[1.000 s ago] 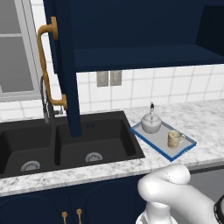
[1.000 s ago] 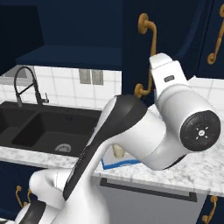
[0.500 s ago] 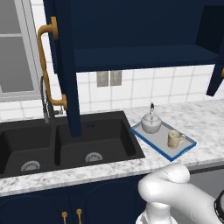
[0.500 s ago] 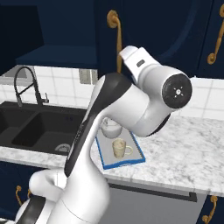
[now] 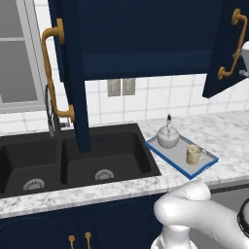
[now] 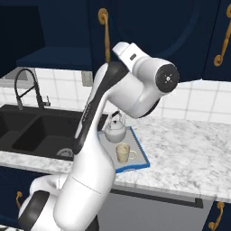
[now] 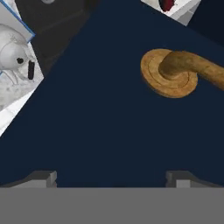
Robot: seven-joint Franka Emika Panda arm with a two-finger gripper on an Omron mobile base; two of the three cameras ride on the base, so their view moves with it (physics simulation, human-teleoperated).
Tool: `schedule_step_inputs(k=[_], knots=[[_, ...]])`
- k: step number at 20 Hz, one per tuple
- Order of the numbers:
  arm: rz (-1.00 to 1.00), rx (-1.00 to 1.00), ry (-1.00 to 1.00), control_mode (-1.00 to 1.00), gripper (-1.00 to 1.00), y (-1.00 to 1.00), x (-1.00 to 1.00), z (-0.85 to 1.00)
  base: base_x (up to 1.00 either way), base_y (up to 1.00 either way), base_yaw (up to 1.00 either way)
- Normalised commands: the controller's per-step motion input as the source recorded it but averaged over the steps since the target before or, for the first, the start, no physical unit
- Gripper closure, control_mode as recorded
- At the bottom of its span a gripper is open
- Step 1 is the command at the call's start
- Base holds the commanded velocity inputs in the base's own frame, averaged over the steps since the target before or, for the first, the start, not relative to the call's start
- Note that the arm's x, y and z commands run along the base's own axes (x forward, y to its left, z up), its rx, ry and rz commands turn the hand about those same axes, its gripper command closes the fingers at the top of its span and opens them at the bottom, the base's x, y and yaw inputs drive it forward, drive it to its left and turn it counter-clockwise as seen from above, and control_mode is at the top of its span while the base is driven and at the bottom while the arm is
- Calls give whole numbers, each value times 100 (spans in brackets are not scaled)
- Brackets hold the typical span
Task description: Pick the kettle from the counter and place it on the tray. Then pick the mug from the cabinet and place it on the tray. Then close the cabinet doors.
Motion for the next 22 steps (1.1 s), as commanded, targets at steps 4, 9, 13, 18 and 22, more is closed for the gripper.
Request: schedule_step_inputs(k=[4,9,13,18,22], knots=[[0,0,0,-100,-100,27,96,0,0,0,0],[-2,0,0,-100,-100,28,94,-1,0,0,0],[-11,1,0,-100,-100,14,92,-13,0,0,0],[-17,4,0,-100,-100,2,71,-13,0,0,0],[-25,0,1,-100,-100,0,75,-8,0,0,0]])
